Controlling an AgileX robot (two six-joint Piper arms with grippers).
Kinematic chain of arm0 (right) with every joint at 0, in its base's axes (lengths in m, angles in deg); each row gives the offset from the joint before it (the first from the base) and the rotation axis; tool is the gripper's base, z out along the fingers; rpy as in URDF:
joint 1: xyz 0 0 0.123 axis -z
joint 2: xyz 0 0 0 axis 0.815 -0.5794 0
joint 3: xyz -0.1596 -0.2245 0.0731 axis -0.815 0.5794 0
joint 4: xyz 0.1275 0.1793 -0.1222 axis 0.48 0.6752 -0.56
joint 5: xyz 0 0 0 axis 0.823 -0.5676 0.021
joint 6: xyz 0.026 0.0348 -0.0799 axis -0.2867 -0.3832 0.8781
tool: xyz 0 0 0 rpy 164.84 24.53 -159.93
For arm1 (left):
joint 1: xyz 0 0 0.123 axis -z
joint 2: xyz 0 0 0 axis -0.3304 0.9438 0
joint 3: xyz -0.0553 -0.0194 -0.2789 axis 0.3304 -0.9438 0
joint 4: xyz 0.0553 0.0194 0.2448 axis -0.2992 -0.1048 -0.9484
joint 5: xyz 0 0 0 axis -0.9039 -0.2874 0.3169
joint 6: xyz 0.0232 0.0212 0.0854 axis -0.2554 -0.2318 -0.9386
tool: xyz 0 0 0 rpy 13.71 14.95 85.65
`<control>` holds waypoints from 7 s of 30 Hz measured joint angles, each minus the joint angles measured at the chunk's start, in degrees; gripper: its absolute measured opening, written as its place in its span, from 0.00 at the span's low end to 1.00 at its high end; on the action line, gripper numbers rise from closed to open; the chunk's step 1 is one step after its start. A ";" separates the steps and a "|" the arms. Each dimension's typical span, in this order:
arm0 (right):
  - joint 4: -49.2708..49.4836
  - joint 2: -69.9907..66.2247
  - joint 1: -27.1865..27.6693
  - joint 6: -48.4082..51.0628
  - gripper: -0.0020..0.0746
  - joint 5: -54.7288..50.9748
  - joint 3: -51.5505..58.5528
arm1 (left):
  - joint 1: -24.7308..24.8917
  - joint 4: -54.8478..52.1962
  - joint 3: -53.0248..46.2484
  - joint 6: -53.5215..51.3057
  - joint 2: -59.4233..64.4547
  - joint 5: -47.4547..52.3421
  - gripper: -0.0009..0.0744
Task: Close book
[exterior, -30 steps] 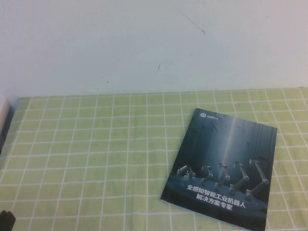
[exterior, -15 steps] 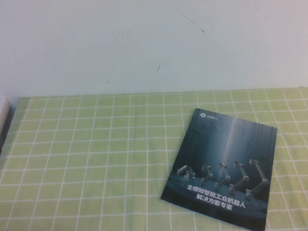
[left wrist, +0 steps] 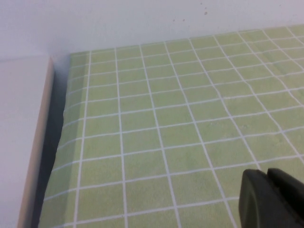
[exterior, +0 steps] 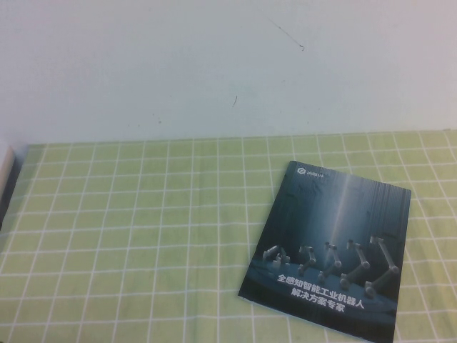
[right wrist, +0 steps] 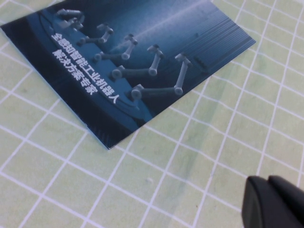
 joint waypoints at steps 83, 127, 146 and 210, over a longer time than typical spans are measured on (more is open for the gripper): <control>-7.92 21.11 14.61 -17.62 0.02 19.30 22.21 | -5.13 1.64 0.21 0.58 0.00 0.52 0.01; -8.61 21.11 14.61 -17.72 0.02 19.63 22.21 | -5.13 1.78 0.21 0.58 0.00 0.69 0.01; -8.61 21.11 14.61 -17.72 0.02 19.63 22.21 | -9.60 1.78 0.21 0.58 0.00 0.78 0.01; -8.63 21.21 14.61 -17.72 0.02 19.63 22.21 | -9.70 1.78 0.21 0.58 0.00 0.78 0.01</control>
